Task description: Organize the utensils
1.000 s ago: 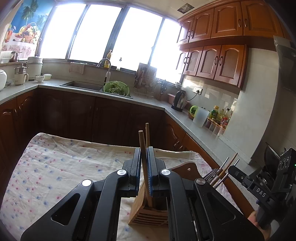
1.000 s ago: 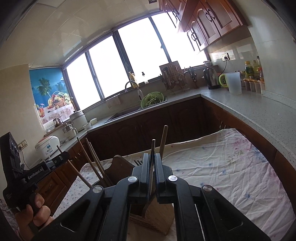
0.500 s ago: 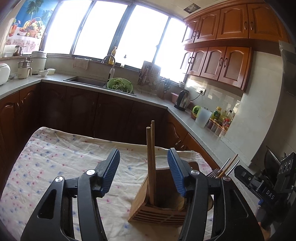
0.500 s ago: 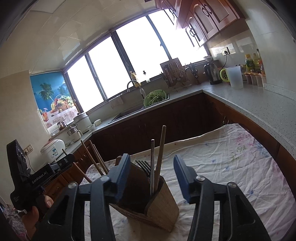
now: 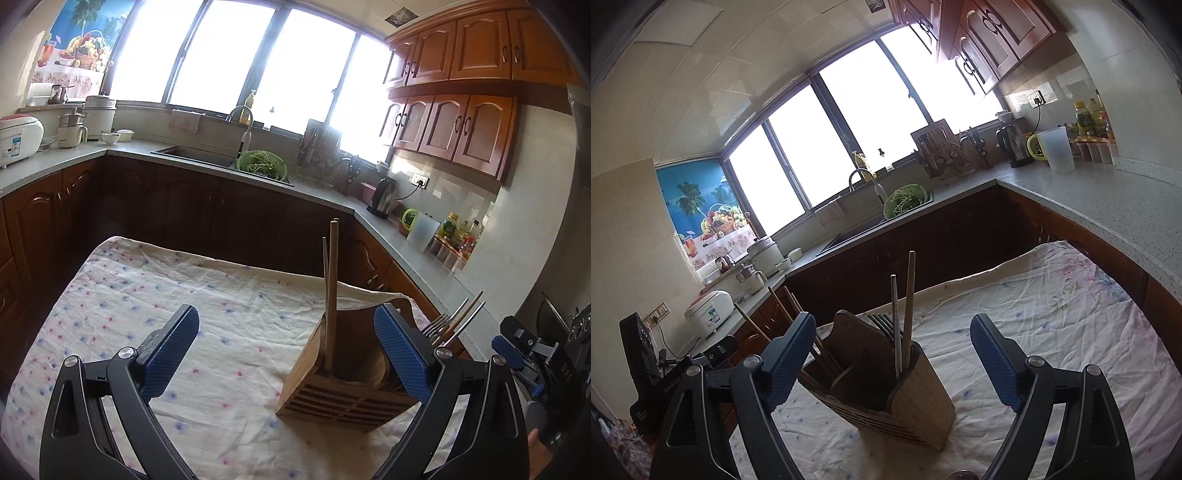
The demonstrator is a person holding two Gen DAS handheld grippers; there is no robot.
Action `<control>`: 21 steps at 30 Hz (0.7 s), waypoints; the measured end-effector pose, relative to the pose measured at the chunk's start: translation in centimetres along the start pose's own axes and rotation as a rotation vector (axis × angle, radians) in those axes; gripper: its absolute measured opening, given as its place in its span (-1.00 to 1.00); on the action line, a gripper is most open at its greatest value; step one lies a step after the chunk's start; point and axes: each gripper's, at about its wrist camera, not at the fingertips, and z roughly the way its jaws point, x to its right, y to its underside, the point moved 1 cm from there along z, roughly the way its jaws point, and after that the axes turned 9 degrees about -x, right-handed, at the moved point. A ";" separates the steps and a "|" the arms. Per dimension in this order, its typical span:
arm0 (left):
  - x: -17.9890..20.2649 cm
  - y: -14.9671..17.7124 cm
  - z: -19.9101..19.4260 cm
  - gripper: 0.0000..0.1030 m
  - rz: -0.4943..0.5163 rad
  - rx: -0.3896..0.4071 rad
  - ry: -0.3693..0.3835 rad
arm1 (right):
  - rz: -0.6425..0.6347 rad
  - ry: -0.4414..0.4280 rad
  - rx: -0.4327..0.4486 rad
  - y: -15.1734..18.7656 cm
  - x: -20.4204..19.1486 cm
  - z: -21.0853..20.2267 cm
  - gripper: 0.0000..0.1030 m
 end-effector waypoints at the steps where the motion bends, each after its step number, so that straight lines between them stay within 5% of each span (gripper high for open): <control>1: 0.0 0.2 -0.3 0.90 -0.002 -0.001 0.000 | -0.004 0.001 -0.001 0.1 -0.1 -0.2 0.70; 13: -0.6 3.4 -5.4 0.91 -0.057 -0.015 0.028 | -0.059 -0.017 -0.006 2.3 -2.3 -4.4 0.79; 21: -0.4 8.2 -9.6 0.91 -0.085 -0.043 0.051 | -0.031 -0.005 0.005 5.7 -2.2 -8.5 0.82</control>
